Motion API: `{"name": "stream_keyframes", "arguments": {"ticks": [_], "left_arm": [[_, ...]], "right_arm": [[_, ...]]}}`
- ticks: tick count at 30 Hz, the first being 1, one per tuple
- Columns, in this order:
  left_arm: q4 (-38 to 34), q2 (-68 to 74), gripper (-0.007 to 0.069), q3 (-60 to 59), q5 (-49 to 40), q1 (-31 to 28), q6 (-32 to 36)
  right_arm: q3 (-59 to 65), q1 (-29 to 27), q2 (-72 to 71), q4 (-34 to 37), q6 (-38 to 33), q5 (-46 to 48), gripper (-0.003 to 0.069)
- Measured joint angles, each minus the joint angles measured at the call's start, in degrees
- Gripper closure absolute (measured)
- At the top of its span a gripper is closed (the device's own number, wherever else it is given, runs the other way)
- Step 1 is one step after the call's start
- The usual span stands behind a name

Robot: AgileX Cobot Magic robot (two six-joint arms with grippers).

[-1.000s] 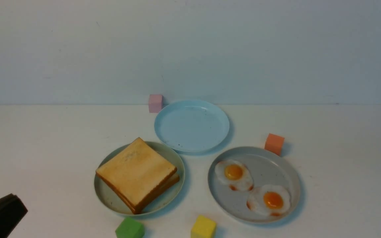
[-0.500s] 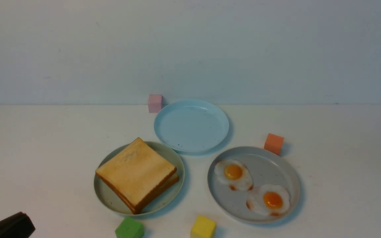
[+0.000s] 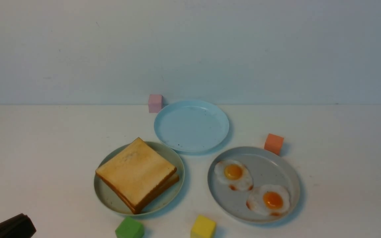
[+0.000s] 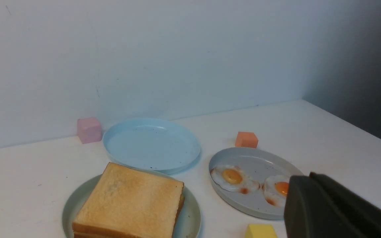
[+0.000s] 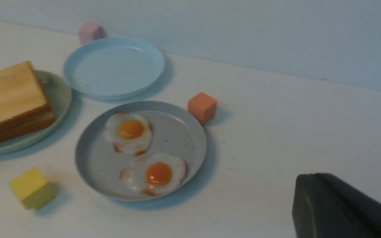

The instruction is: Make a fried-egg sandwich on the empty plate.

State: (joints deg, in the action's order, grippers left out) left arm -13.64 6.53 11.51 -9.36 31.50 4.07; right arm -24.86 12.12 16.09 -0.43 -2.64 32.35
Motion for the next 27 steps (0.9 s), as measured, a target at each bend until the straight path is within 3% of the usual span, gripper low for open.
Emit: {"name": "stream_keyframes", "arguments": {"ticks": [4, 10, 19, 27], "left_arm": [[0.00, 0.00, 0.0636, 0.00, -0.05, 0.00, 0.00], [0.00, 0.00, 0.0636, 0.00, -0.10, 0.00, 0.00], [0.00, 0.00, 0.0630, 0.00, -0.54, 0.00, 0.00], [0.00, 0.00, 0.0623, 0.00, -0.60, 0.00, 0.00]], "right_arm": [[14.78, -6.62, -7.01, 3.24, -0.85, -10.29, 0.0671], [25.64, -9.43, -14.39, 3.94, 2.29, -14.26, 0.0671], [26.05, -9.83, -16.72, -1.83, 8.92, -10.87, 0.0671], [25.99, -9.83, -16.72, -2.31, 9.81, -10.64, 0.0669]]}}
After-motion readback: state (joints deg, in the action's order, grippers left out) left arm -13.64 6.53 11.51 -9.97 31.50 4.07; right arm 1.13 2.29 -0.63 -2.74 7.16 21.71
